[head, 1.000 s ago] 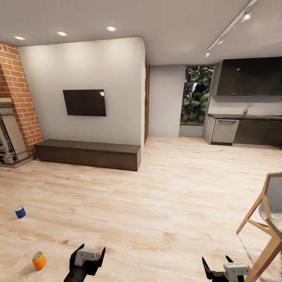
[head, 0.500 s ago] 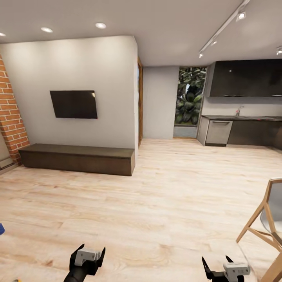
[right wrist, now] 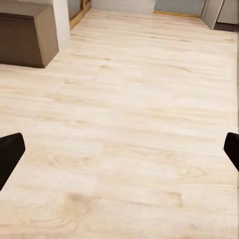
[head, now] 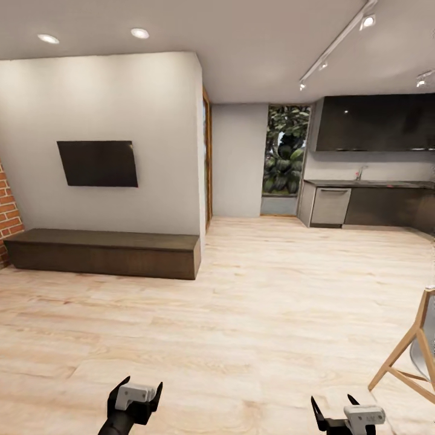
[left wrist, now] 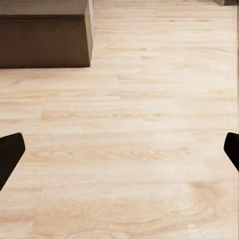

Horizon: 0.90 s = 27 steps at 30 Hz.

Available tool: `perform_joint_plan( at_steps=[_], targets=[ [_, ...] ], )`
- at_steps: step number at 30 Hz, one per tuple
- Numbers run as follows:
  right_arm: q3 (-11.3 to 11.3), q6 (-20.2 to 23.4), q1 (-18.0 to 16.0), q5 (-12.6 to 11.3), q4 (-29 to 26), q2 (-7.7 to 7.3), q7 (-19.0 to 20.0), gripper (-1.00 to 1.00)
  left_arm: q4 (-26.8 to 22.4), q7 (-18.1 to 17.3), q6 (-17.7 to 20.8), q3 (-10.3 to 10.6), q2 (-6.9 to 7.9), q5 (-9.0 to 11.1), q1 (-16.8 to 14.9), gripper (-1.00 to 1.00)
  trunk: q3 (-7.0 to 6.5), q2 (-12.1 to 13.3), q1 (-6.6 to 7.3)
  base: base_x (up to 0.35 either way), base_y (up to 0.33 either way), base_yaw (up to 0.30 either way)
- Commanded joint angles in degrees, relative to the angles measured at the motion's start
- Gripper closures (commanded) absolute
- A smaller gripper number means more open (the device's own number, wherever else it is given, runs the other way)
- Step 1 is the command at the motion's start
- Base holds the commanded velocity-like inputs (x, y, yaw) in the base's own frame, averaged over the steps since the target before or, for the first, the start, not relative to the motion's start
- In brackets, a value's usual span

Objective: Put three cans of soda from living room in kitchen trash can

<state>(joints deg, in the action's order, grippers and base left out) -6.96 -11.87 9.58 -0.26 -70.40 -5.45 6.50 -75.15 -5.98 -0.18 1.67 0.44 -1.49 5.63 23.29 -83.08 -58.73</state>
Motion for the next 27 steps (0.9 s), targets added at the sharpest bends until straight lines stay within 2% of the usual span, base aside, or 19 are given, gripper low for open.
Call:
perform_joint_plan(
  at_steps=[1, 16, 27],
  targets=[
    [0.0, 0.0, 0.0, 0.0, 0.0, 0.00, 0.0, -1.00, 0.0, 0.0, 0.0, 0.0, 0.00, 0.0, 0.0, -1.00, -0.07, 0.0, 0.00, 0.323, 0.000, -0.174],
    [-0.1, 0.0, 0.0, 0.0, 0.0, 0.00, 0.0, -1.00, 0.0, 0.0, 0.0, 0.0, 0.00, 0.0, 0.0, -1.00, -1.06, 0.0, 0.00, 0.322, 0.000, -0.181],
    [-0.2, 0.0, 0.0, 0.1, 0.0, 0.00, 0.0, -1.00, 0.0, 0.0, 0.0, 0.0, 0.00, 0.0, 0.0, -1.00, -1.28, 0.0, 0.00, 0.322, 0.000, -0.034]
  ],
)
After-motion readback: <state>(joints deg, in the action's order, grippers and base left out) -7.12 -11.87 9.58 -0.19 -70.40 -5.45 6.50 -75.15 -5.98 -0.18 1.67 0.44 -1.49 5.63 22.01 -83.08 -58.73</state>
